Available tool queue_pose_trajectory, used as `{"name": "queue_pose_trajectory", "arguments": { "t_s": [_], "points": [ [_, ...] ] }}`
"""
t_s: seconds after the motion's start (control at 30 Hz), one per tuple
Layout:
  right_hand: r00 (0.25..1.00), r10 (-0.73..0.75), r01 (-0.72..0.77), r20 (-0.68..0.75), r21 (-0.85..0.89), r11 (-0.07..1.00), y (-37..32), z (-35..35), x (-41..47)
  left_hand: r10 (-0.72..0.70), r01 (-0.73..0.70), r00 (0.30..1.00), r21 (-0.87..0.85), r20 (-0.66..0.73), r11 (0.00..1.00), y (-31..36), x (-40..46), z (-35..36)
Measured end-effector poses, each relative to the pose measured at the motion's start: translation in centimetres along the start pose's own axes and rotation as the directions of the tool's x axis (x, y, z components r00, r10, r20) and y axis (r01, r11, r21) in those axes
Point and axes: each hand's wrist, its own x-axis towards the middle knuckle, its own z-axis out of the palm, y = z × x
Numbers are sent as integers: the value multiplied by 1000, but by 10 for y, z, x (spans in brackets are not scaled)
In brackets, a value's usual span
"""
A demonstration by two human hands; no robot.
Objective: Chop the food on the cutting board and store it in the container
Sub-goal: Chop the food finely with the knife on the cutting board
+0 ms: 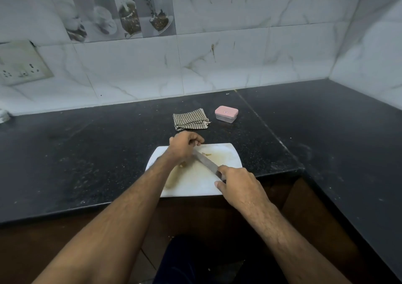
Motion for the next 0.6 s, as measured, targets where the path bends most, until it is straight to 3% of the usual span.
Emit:
{"name": "queue_pose_trajectory", "arguments": {
  "t_s": [0.17, 0.37, 0.6],
  "points": [
    [999, -33, 33, -15, -14, 999, -9, -4, 4, -88, 65, 985, -151, -148, 986, -24, -23, -13],
    [1000, 13, -13, 24, -22, 1000, -12, -2, 11, -166, 166, 986, -244, 20, 955, -45, -54, -22],
    [997, 76, -76, -17, -9, 997, -2, -6, 11, -151, 156, 988, -305, 41, 940, -46, -64, -18]
  ]
}}
